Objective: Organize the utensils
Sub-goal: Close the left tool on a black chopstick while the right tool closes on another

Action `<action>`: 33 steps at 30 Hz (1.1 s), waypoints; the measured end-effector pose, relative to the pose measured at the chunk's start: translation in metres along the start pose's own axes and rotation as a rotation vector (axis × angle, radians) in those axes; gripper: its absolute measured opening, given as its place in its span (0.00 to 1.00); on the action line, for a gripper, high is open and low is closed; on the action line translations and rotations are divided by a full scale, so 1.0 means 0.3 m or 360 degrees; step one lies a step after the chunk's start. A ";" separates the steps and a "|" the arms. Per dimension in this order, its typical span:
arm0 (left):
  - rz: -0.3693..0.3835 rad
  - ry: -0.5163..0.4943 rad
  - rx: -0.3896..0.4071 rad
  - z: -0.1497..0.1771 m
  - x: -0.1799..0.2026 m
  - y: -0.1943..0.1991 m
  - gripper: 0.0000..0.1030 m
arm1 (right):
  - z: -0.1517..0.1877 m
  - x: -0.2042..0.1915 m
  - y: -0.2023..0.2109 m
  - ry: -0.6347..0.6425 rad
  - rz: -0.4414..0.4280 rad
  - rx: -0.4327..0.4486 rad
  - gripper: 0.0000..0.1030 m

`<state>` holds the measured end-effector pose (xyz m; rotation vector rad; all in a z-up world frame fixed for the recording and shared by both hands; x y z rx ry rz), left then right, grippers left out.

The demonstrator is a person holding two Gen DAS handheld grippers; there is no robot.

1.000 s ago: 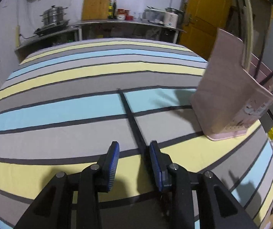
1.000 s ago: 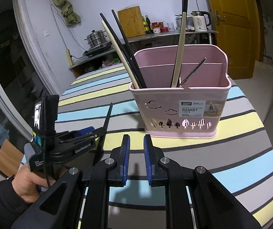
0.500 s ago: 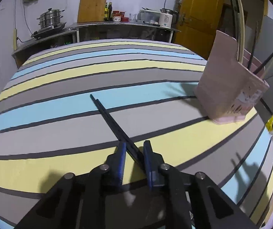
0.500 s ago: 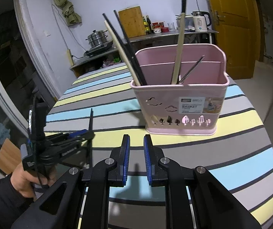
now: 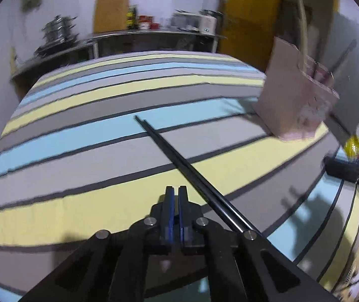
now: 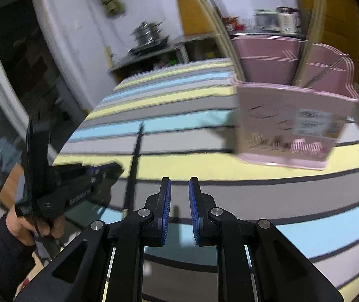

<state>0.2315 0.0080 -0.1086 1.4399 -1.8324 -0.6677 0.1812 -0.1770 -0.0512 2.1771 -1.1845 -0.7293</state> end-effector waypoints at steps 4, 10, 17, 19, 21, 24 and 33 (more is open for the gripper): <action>0.0006 0.0123 0.0030 0.006 -0.065 0.040 0.07 | 0.023 -0.098 -0.121 0.0102 -0.0075 -0.0105 0.15; 0.0013 0.0223 0.0057 0.035 -0.130 0.084 0.10 | 0.030 -0.195 -0.263 0.0232 -0.0102 -0.0204 0.15; 0.0032 0.0280 0.0061 0.047 -0.152 0.092 0.10 | 0.002 -0.185 -0.299 0.0237 -0.0075 -0.0211 0.17; 0.0037 0.0291 0.0058 0.045 -0.146 0.085 0.10 | 0.000 -0.196 -0.302 0.0258 -0.0062 -0.0227 0.19; 0.0046 0.0301 0.0055 0.044 -0.141 0.081 0.10 | -0.003 -0.222 -0.314 0.0336 -0.0006 -0.0227 0.20; 0.0045 0.0320 0.0043 0.040 -0.137 0.073 0.10 | -0.008 -0.218 -0.322 0.0340 0.0021 -0.0224 0.16; 0.0059 0.0389 0.0031 -0.064 -0.046 -0.036 0.22 | 0.037 -0.077 -0.236 0.0000 0.0097 -0.0173 0.06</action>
Point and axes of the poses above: each gripper's, at about its wrist camera, not at the fingertips, and y roughly against the way its jaws point, x to its right, z to its underside, the point moved 6 cm from there along -y, roughly the way its jaws point, and after that the axes turned 7 degrees about y, right-handed, at the moved point
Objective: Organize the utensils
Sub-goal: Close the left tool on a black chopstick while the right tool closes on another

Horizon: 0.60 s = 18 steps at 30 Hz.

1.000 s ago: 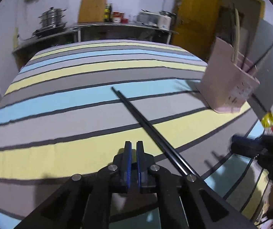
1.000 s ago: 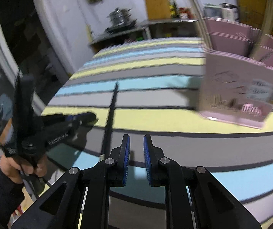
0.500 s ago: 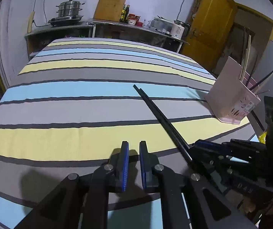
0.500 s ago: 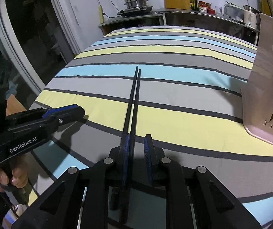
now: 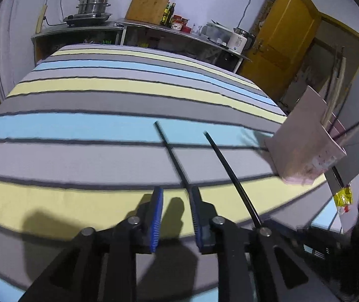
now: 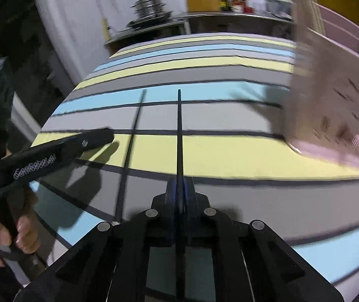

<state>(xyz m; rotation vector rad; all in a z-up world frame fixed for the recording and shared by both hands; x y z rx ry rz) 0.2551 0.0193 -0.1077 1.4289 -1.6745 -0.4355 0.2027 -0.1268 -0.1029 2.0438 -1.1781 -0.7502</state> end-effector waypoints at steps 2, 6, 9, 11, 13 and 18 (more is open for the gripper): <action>-0.0026 -0.0014 -0.0027 -0.011 0.022 -0.046 0.22 | 0.015 0.033 0.019 -0.0085 0.0010 0.0007 0.06; -0.0090 -0.0165 -0.0029 -0.006 0.073 -0.074 0.09 | 0.046 0.086 0.056 -0.0229 0.0015 0.0020 0.06; -0.0052 -0.0233 -0.0064 0.027 0.088 -0.055 0.08 | 0.069 0.109 0.083 -0.0291 0.0007 0.0027 0.06; -0.0034 -0.0283 -0.0084 0.065 0.092 -0.031 0.07 | 0.089 0.112 0.100 -0.0322 -0.0016 0.0016 0.06; -0.0020 -0.0305 -0.0099 0.106 0.086 0.003 0.07 | 0.104 0.107 0.108 -0.0326 -0.0031 0.0006 0.06; -0.0029 -0.0243 -0.0099 0.131 0.047 0.045 0.07 | 0.078 0.091 0.111 -0.0219 -0.0020 -0.0006 0.08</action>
Point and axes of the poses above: each gripper's, at about its wrist camera, not at the fingertips, and y roughly against the way its jaws point, x to its right, z to its underside, the point moved 6 cm from there along -y, roughly the way its jaws point, and after that the axes turned 7 degrees about y, right-handed, at the moved point
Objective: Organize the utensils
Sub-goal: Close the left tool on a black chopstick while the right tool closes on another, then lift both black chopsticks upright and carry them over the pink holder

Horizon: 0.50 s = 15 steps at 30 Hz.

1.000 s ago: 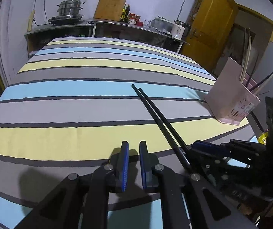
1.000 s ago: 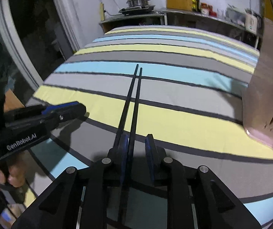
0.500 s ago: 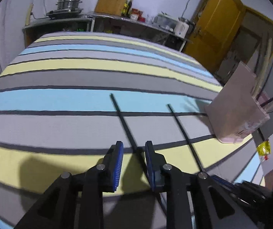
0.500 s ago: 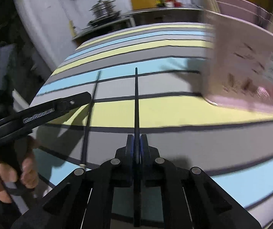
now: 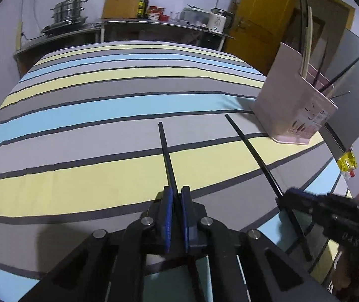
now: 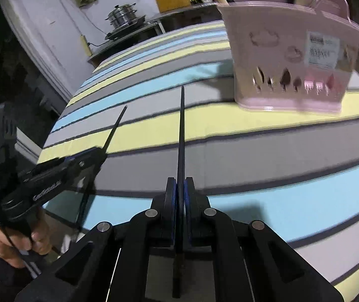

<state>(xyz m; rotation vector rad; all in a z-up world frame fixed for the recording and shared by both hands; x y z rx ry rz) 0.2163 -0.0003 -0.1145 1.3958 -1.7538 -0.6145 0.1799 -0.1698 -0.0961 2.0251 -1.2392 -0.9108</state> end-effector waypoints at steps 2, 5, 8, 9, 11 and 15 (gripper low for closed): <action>-0.0003 0.0021 0.0005 -0.012 -0.005 -0.003 0.07 | -0.032 -0.002 -0.012 0.0041 0.0005 0.0009 0.11; 0.0003 0.0062 0.0008 -0.048 -0.005 -0.018 0.09 | -0.090 -0.008 -0.045 0.0091 0.0019 0.0014 0.14; -0.0031 0.0073 -0.0002 -0.070 -0.011 -0.051 0.12 | -0.132 -0.010 -0.090 0.0132 0.0036 -0.0010 0.14; -0.0031 0.0069 0.0013 -0.079 -0.008 -0.058 0.13 | -0.142 -0.013 -0.105 0.0144 0.0038 -0.0019 0.14; -0.0047 0.0049 0.0015 -0.086 -0.002 -0.066 0.13 | -0.158 -0.012 -0.134 0.0167 0.0063 -0.0039 0.14; -0.0082 0.0029 0.0016 -0.099 0.000 -0.077 0.13 | -0.193 -0.014 -0.166 0.0196 0.0083 -0.0041 0.14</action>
Point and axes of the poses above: each gripper's, at about its wrist camera, not at the fingertips, and y roughly against the way its jaws point, x to its right, z to its underside, the point moved 6 cm from there along -y, roughly the way its jaws point, and after that the axes turned 7 degrees about y, right-handed, at the moved point
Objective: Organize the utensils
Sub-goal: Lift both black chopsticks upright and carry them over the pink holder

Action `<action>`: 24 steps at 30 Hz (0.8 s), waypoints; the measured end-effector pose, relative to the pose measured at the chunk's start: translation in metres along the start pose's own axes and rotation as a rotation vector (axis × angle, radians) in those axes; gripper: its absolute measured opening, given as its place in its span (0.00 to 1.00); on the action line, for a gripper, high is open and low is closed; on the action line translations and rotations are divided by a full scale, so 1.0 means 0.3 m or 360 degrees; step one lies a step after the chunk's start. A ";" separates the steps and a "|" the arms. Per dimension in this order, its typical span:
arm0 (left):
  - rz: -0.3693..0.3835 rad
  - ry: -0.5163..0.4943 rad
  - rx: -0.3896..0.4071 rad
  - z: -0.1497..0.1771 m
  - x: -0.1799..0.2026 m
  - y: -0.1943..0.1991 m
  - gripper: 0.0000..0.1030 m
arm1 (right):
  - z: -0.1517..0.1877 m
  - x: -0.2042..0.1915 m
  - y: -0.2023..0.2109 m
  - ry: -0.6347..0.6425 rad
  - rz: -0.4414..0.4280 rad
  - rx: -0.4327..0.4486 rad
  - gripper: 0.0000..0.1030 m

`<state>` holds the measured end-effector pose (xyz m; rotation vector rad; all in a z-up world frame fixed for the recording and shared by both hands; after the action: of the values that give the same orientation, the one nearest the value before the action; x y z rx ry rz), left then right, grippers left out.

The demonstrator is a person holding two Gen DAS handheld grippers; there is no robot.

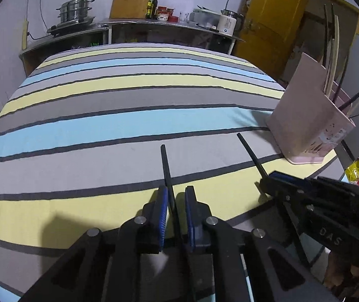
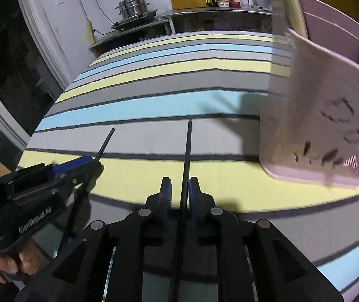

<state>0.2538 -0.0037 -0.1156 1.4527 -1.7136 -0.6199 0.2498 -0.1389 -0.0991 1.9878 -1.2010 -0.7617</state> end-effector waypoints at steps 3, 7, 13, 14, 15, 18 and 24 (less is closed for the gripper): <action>-0.0029 -0.0033 -0.0007 0.001 0.008 -0.004 0.13 | -0.021 -0.004 -0.015 0.0010 -0.0004 -0.0014 0.14; -0.0075 -0.0069 -0.0007 -0.002 0.014 -0.011 0.08 | -0.045 -0.010 -0.034 0.0036 0.0017 -0.0033 0.08; -0.0049 -0.0016 -0.0039 -0.025 0.000 -0.007 0.05 | -0.071 -0.019 -0.027 0.0027 -0.0032 -0.0035 0.05; -0.0040 -0.0016 -0.0032 -0.025 0.001 0.002 0.05 | -0.071 -0.022 -0.009 0.0024 -0.0044 -0.0015 0.05; -0.0031 -0.0013 -0.0026 -0.025 0.003 0.010 0.05 | -0.071 -0.025 0.008 0.0023 -0.0049 0.0004 0.05; 0.0007 -0.0010 0.0012 -0.032 0.017 0.059 0.04 | -0.075 -0.029 0.073 0.0025 -0.0061 0.0065 0.05; 0.0083 -0.0047 0.0140 -0.079 0.063 0.216 0.04 | -0.099 -0.034 0.222 0.0015 -0.0078 0.0199 0.05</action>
<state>0.2348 -0.0046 -0.0469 1.4607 -1.8162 -0.5465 0.2348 -0.1447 -0.0274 2.1272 -1.2247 -0.7162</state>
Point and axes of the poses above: each gripper's, at about its wrist camera, not at the fingertips, and y roughly against the way its jaws point, x to its right, z to its underside, the point moved 6 cm from there along -y, roughly the way its jaws point, and after that the axes turned 7 degrees about y, right-handed, at the moved point
